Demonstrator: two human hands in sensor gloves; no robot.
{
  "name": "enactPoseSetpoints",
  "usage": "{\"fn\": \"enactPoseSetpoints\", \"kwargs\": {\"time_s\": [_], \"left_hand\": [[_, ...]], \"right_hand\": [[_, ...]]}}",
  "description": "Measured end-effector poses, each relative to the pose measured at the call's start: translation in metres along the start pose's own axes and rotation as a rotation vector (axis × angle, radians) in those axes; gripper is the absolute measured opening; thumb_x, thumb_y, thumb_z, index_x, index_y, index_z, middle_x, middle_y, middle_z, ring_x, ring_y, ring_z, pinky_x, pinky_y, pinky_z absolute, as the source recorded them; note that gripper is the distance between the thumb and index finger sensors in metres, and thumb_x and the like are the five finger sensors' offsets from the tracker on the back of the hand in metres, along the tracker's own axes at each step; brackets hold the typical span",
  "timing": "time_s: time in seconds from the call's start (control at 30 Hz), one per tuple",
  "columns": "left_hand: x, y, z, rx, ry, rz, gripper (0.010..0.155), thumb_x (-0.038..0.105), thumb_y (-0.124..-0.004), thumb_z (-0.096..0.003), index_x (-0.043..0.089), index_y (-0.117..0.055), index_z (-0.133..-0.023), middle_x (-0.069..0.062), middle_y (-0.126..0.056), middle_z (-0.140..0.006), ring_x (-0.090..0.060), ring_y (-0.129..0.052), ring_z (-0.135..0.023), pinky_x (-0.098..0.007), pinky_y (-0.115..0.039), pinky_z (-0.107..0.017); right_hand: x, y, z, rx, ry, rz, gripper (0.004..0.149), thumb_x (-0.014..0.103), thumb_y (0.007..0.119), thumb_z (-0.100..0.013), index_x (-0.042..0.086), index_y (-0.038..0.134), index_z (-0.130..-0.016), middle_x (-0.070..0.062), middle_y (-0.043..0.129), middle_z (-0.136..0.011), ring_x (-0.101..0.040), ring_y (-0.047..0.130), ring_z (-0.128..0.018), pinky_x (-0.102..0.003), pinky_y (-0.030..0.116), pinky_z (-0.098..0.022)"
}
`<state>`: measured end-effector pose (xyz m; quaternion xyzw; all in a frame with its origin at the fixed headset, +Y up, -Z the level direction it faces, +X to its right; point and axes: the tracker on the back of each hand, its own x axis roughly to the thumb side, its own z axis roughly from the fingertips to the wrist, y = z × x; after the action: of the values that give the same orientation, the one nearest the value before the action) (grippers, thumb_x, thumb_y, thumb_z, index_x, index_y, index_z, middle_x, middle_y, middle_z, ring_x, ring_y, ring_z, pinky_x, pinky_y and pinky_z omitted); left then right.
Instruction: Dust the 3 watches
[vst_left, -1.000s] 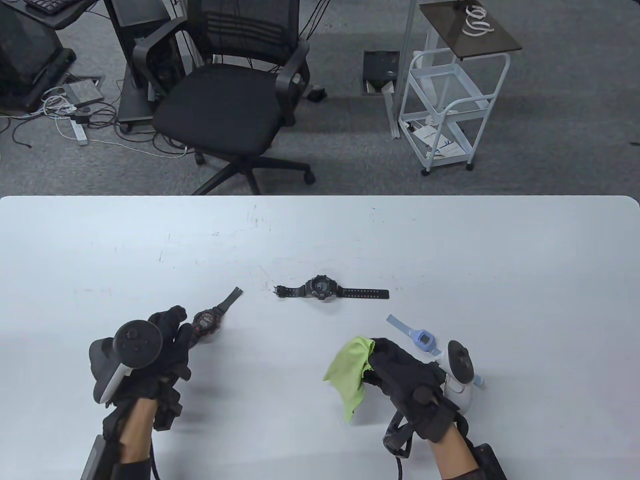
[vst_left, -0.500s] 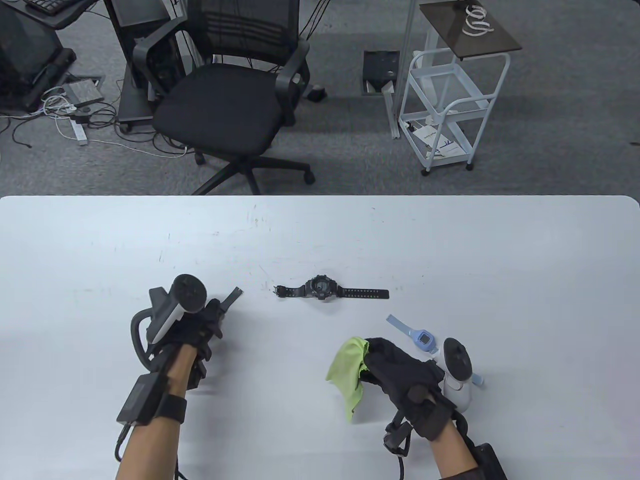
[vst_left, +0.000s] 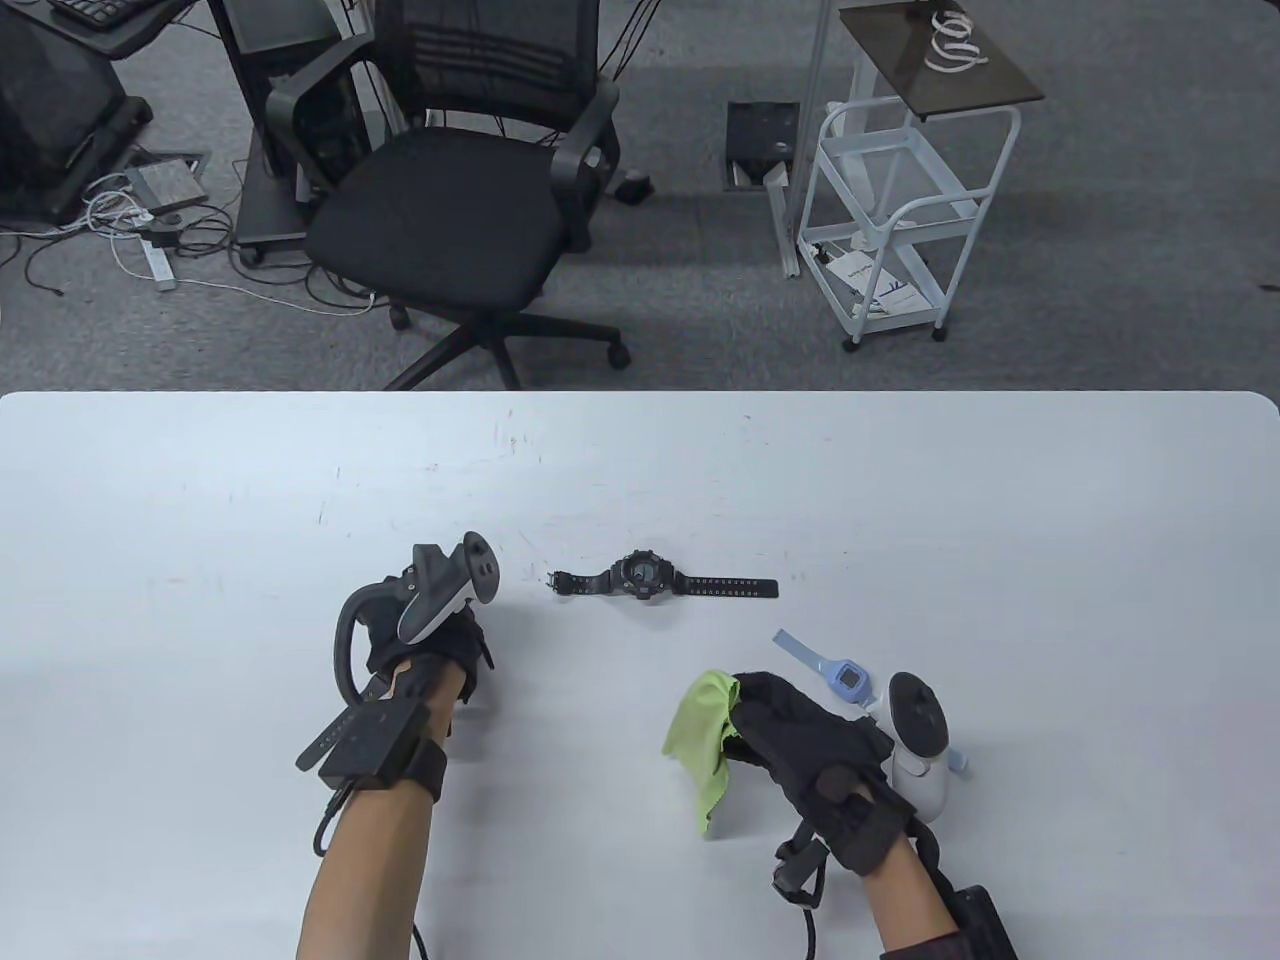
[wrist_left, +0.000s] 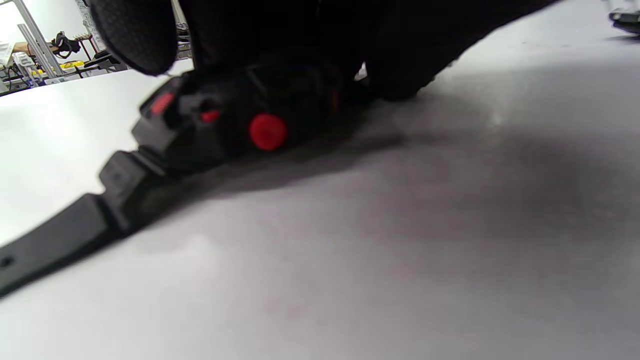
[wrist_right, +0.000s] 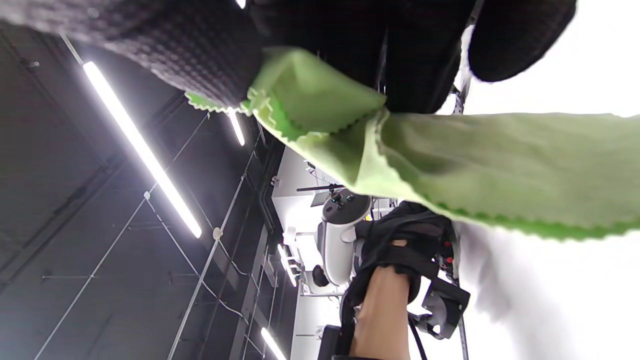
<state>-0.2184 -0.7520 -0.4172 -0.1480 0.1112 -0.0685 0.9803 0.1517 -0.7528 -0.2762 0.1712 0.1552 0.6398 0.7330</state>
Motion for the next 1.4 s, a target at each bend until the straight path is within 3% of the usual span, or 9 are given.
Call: {"fn": "enactPoseSetpoints", "kwargs": {"time_s": [0.17, 0.27, 0.47, 0.67, 0.77, 1.0, 1.1, 1.27, 1.4], "left_hand": [[0.001, 0.001, 0.001, -0.012, -0.002, -0.051, 0.054, 0.032, -0.087, -0.0502, 0.012, -0.076, -0.099, -0.015, -0.087, -0.094, -0.038, -0.093, -0.081, -0.067, -0.068, -0.068], [-0.001, 0.003, 0.002, -0.081, 0.001, -0.037, 0.058, 0.031, -0.087, -0.0494, 0.009, -0.073, -0.101, -0.016, -0.086, -0.094, -0.038, -0.092, -0.082, -0.068, -0.067, -0.068], [-0.007, 0.002, 0.003, -0.095, -0.017, 0.035, 0.063, 0.029, -0.09, -0.0474, 0.005, -0.072, -0.102, -0.016, -0.088, -0.09, -0.037, -0.093, -0.077, -0.068, -0.069, -0.066], [-0.004, 0.004, 0.011, -0.019, -0.028, 0.007, 0.043, 0.03, -0.093, -0.0455, 0.017, -0.09, -0.086, -0.009, -0.096, -0.08, -0.033, -0.1, -0.069, -0.065, -0.075, -0.062], [-0.004, 0.012, 0.023, -0.008, -0.062, 0.052, 0.041, 0.031, -0.092, -0.0461, 0.022, -0.09, -0.086, -0.006, -0.095, -0.082, -0.032, -0.098, -0.072, -0.064, -0.074, -0.064], [-0.034, 0.066, 0.082, 0.237, -0.221, 0.32, 0.042, 0.031, -0.091, -0.0461, 0.025, -0.088, -0.088, -0.002, -0.095, -0.079, -0.027, -0.102, -0.059, -0.057, -0.081, -0.057], [-0.057, 0.082, 0.114, 0.314, -0.3, 0.562, 0.043, 0.03, -0.089, -0.0464, 0.025, -0.086, -0.088, -0.003, -0.096, -0.079, -0.026, -0.105, -0.053, -0.054, -0.085, -0.052], [-0.083, 0.075, 0.158, 0.358, -0.406, 1.082, 0.044, 0.029, -0.086, -0.0471, 0.02, -0.083, -0.09, -0.007, -0.097, -0.079, -0.022, -0.108, -0.044, -0.051, -0.09, -0.045], [-0.082, 0.048, 0.169, 0.302, -0.447, 1.231, 0.045, 0.028, -0.082, -0.0474, 0.018, -0.08, -0.091, -0.009, -0.098, -0.078, -0.023, -0.111, -0.047, -0.052, -0.091, -0.045]], "right_hand": [[0.0, 0.0, 0.0, 0.004, 0.005, 0.007, 0.049, 0.041, 0.076, -0.055, 0.011, 0.075, -0.094, -0.019, 0.074, -0.102, -0.046, 0.079, -0.09, -0.071, 0.061, -0.061], [-0.001, 0.0, 0.0, 0.006, 0.008, 0.011, 0.049, 0.041, 0.076, -0.055, 0.011, 0.074, -0.094, -0.019, 0.074, -0.102, -0.047, 0.079, -0.089, -0.071, 0.061, -0.061], [-0.001, 0.0, 0.0, 0.007, 0.01, 0.013, 0.049, 0.041, 0.076, -0.055, 0.011, 0.075, -0.094, -0.019, 0.074, -0.102, -0.046, 0.079, -0.089, -0.071, 0.061, -0.061], [0.0, 0.0, 0.0, 0.003, 0.004, 0.009, 0.049, 0.041, 0.076, -0.055, 0.011, 0.075, -0.094, -0.019, 0.074, -0.102, -0.046, 0.079, -0.089, -0.071, 0.061, -0.061], [0.001, -0.002, 0.0, -0.012, -0.008, 0.003, 0.049, 0.041, 0.076, -0.055, 0.01, 0.075, -0.094, -0.019, 0.074, -0.102, -0.046, 0.079, -0.089, -0.07, 0.061, -0.061], [0.003, -0.009, 0.002, -0.048, -0.025, -0.012, 0.049, 0.041, 0.076, -0.055, 0.011, 0.075, -0.094, -0.019, 0.074, -0.101, -0.046, 0.08, -0.089, -0.07, 0.062, -0.061], [0.004, -0.01, 0.003, -0.057, -0.031, -0.016, 0.049, 0.041, 0.076, -0.055, 0.01, 0.075, -0.094, -0.019, 0.074, -0.101, -0.046, 0.08, -0.089, -0.07, 0.062, -0.061], [0.006, -0.011, 0.004, -0.066, -0.045, -0.022, 0.049, 0.041, 0.076, -0.055, 0.011, 0.075, -0.093, -0.019, 0.074, -0.101, -0.047, 0.08, -0.089, -0.07, 0.062, -0.061], [0.008, -0.011, 0.006, -0.064, -0.068, -0.024, 0.049, 0.041, 0.076, -0.054, 0.011, 0.075, -0.093, -0.019, 0.075, -0.101, -0.047, 0.08, -0.089, -0.07, 0.062, -0.061]]}}
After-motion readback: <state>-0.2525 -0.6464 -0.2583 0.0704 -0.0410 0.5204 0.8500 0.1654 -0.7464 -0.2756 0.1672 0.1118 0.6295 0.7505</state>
